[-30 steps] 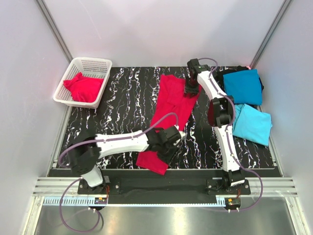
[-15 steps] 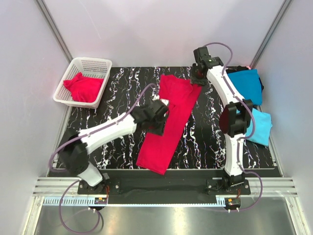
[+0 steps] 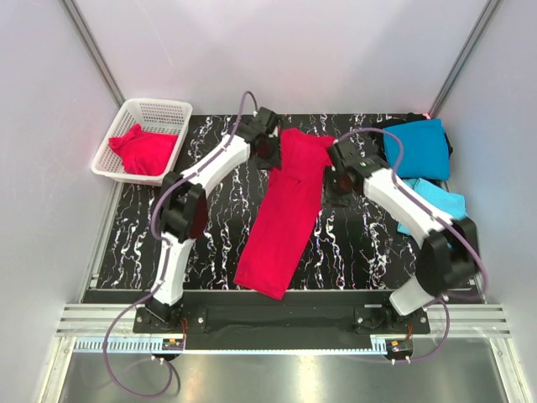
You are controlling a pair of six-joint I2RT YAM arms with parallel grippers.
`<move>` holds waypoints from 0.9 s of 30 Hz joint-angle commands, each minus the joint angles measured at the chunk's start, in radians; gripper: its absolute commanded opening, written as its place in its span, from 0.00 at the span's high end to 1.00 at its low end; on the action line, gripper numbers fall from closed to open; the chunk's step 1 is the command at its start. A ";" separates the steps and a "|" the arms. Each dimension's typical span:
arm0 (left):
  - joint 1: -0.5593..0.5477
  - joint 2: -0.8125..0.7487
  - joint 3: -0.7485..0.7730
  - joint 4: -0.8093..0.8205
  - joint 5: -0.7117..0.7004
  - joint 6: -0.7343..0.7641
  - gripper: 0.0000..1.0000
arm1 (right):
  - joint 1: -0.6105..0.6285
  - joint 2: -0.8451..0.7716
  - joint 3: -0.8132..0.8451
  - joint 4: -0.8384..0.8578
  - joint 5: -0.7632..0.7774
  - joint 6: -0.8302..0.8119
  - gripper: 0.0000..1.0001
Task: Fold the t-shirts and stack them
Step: Fold the tshirt
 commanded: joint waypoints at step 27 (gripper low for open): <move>0.163 0.357 0.343 0.228 0.609 -0.018 0.50 | 0.493 0.196 -0.124 0.278 -0.294 0.101 0.55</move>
